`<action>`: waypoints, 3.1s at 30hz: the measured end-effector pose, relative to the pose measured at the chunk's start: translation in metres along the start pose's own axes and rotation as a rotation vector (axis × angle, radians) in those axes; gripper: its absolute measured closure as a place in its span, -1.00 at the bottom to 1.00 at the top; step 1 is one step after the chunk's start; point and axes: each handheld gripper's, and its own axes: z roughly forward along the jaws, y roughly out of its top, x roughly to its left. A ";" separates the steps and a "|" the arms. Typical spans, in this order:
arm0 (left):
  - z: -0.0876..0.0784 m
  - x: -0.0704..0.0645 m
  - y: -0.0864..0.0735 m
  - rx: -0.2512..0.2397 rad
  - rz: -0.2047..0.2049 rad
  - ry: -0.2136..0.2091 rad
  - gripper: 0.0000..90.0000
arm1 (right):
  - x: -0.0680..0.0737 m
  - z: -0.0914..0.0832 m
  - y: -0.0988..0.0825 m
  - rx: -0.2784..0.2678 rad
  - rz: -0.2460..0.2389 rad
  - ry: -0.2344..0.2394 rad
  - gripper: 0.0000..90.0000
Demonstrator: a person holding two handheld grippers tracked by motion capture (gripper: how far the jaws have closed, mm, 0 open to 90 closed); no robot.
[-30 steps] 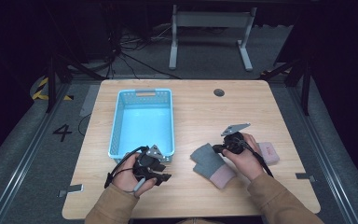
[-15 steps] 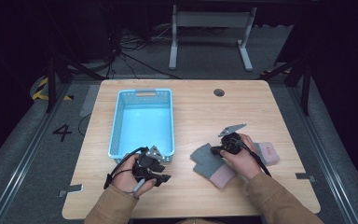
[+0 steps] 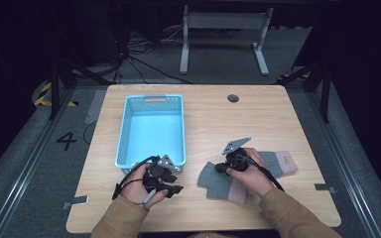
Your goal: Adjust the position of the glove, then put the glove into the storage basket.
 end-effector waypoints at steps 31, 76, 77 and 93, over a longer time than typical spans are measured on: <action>0.019 -0.003 0.040 0.010 0.104 -0.079 0.32 | 0.052 -0.054 -0.053 0.066 -0.147 0.179 1.00; 0.017 -0.001 0.038 0.005 0.096 -0.085 0.32 | 0.010 -0.086 -0.063 -0.118 0.022 -0.022 0.85; 0.017 -0.001 0.038 0.006 0.095 -0.085 0.32 | 0.007 -0.089 -0.064 -0.130 0.032 -0.033 0.84; 0.016 0.000 0.034 0.012 0.083 -0.074 0.32 | -0.052 -0.121 -0.092 -0.209 0.223 -0.236 0.36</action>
